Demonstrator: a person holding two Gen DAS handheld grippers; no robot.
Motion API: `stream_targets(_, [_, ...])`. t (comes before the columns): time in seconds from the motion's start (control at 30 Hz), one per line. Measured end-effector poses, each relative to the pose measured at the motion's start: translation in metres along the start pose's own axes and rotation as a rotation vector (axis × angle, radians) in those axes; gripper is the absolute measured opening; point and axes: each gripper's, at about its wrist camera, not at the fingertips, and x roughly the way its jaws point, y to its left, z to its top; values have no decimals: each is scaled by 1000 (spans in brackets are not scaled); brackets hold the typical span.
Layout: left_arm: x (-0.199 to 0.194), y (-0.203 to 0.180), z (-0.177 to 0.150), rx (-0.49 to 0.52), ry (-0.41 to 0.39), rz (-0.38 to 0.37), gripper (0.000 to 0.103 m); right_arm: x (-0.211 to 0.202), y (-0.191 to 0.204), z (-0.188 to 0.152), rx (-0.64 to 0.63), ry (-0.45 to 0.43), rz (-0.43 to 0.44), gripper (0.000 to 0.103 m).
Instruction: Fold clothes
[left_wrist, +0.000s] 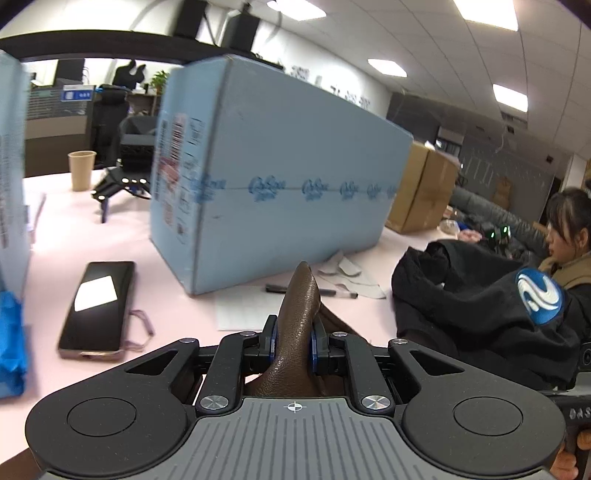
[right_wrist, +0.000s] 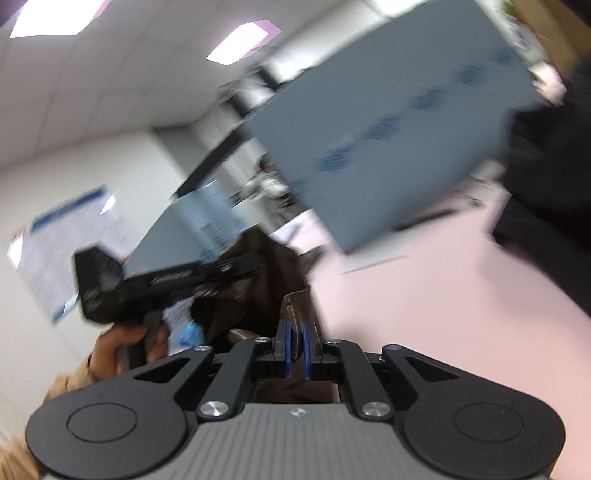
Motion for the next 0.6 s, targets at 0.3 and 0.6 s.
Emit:
stream_targets(0.3, [56, -6, -4, 22, 125, 23, 15, -30, -58, -7, 229, 26, -66, 56])
stream_targets(0.6, [63, 0, -5, 13, 141, 6, 15, -35, 8, -46, -407, 161, -220, 72])
